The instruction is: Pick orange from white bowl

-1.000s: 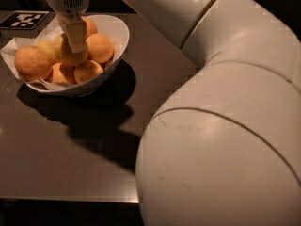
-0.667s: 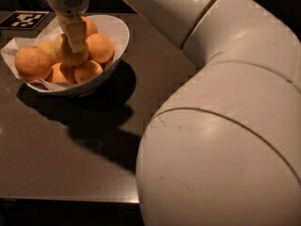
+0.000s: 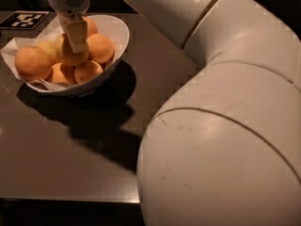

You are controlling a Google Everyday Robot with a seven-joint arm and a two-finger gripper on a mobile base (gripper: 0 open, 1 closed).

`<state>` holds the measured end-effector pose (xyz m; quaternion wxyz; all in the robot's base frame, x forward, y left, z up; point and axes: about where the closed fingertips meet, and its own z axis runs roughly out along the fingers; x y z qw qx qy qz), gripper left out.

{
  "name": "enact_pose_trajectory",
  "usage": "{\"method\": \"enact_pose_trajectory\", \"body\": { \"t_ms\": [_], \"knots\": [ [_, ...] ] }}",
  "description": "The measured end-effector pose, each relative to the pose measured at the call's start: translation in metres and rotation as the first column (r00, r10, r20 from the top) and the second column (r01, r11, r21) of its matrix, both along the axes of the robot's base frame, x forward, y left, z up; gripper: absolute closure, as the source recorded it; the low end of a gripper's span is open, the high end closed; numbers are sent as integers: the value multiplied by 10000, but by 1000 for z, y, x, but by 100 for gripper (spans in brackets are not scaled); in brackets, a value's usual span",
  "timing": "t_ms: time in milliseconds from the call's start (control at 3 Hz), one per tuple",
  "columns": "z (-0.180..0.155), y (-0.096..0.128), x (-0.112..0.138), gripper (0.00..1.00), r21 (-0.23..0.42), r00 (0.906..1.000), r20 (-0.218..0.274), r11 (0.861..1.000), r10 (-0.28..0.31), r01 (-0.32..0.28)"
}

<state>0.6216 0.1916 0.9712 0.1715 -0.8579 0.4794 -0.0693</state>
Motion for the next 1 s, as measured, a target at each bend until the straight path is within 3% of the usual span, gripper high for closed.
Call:
{"method": "enact_pose_trajectory", "body": {
  "t_ms": [667, 1000],
  "knots": [
    [0, 0, 0, 13, 0, 10000, 0, 10000, 0, 0],
    [0, 0, 0, 0, 1, 10000, 1, 10000, 0, 0]
  ]
}}
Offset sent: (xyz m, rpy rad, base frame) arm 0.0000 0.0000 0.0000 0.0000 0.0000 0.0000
